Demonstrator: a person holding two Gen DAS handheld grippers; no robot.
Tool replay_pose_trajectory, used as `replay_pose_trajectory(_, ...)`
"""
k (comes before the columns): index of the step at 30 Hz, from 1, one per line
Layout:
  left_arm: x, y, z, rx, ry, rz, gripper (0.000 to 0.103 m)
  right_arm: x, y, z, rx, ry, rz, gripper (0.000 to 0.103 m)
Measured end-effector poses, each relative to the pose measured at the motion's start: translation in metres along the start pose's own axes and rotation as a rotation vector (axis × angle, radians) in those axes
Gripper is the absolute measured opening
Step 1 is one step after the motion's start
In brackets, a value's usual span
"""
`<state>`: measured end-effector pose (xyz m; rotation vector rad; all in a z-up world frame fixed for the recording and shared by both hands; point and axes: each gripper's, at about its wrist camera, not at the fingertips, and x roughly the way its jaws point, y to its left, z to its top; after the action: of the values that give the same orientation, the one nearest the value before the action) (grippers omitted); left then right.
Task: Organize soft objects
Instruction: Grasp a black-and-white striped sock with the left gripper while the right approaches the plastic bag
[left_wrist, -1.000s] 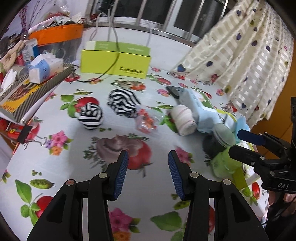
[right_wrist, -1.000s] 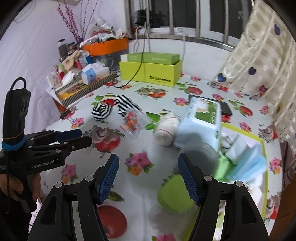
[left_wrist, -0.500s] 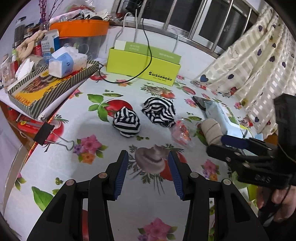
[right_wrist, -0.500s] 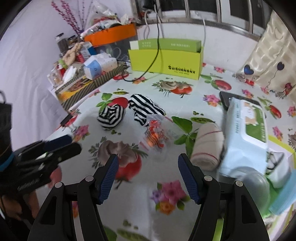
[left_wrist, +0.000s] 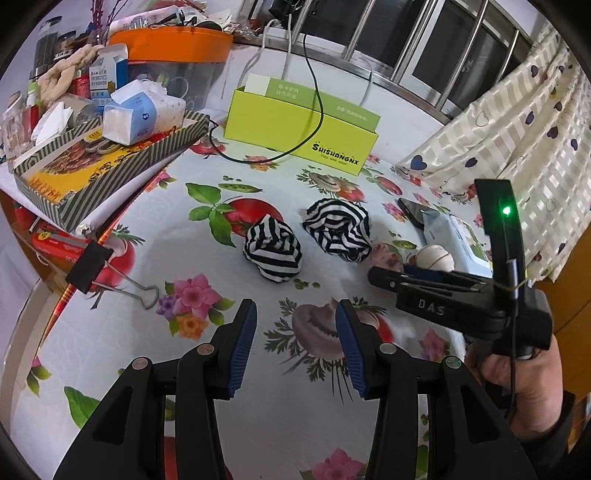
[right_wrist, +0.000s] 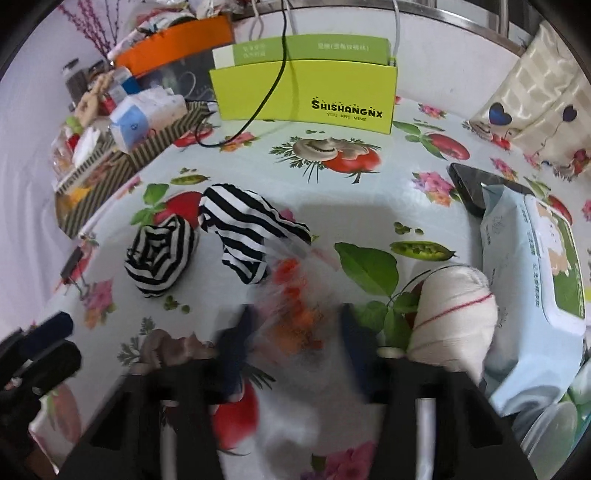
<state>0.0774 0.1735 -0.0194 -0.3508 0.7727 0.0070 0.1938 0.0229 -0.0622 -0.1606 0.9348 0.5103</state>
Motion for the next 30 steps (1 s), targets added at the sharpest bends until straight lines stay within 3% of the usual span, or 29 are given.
replay_pose_trajectory(10, 0.004, 0.000, 0.017, 0.013, -0.026, 0.002, 0.046, -0.042, 0.005, -0.010, -0.040, -0.094, 0.049, 0.029)
replay_pose_trajectory(19, 0.036, 0.004, 0.035, 0.036, -0.003, 0.039, 0.046, -0.082, 0.011, -0.023, -0.081, -0.154, 0.077, 0.029)
replay_pose_trajectory(30, 0.085, 0.004, 0.044, 0.075, 0.059, 0.115, 0.046, -0.094, 0.007, -0.027, -0.089, -0.171, 0.073, 0.029)
